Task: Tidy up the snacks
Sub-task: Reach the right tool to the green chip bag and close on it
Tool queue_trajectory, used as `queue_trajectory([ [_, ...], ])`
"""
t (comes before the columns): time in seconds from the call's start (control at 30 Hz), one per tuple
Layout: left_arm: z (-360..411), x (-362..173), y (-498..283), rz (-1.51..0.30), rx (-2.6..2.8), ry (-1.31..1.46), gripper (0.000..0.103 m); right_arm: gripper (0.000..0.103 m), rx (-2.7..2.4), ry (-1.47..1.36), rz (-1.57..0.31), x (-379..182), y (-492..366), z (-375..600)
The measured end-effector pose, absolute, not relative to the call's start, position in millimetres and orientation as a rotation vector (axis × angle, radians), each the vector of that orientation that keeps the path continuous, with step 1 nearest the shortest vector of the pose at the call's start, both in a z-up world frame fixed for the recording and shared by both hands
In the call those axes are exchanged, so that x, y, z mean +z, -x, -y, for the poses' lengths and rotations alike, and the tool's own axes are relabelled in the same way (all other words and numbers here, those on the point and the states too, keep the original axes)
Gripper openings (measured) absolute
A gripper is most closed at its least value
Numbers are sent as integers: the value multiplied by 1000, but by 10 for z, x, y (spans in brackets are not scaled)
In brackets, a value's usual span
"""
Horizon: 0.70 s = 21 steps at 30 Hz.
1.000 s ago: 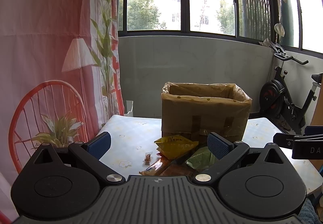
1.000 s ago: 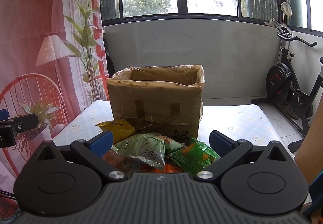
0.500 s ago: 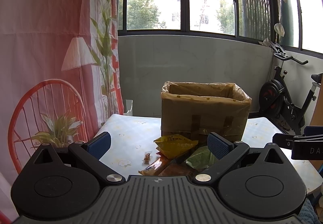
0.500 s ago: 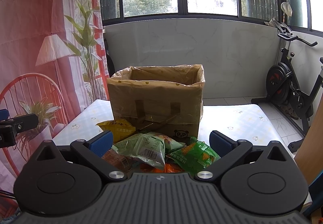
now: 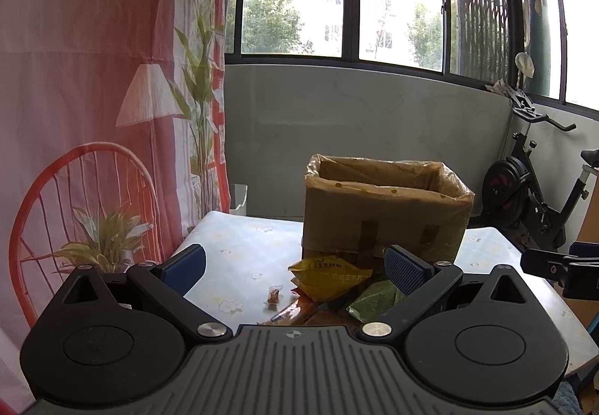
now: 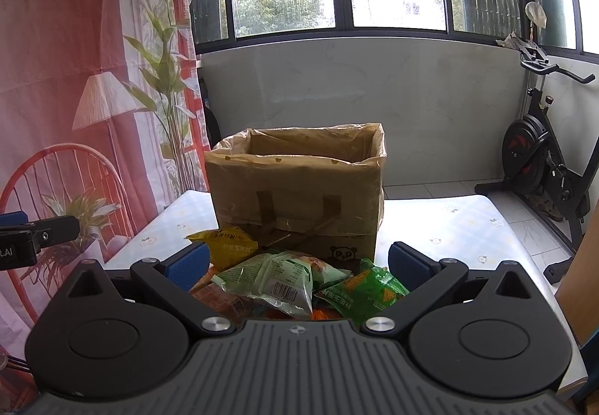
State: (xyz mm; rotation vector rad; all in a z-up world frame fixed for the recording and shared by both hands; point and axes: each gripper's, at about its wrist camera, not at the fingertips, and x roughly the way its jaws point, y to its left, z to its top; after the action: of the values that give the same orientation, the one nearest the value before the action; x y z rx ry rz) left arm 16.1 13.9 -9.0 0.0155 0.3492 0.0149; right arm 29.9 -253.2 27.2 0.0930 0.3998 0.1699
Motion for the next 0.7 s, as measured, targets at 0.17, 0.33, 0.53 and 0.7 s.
queue_trajectory([
  [0.17, -161, -99, -350, -283, 47, -23, 102, 103, 152, -111, -325, 209, -521, 2631],
  [0.33, -141, -222, -628, -283, 68, -35, 102, 103, 162, -168, -344, 27, -848, 2657],
  [0.53, -147, -428, -931, -322, 82, -50, 102, 103, 168, -136, -399, -260, -1150, 2578],
  [0.7, -215, -662, -1108, -377, 96, -26, 102, 103, 180, -85, -455, -506, -1237, 2567],
])
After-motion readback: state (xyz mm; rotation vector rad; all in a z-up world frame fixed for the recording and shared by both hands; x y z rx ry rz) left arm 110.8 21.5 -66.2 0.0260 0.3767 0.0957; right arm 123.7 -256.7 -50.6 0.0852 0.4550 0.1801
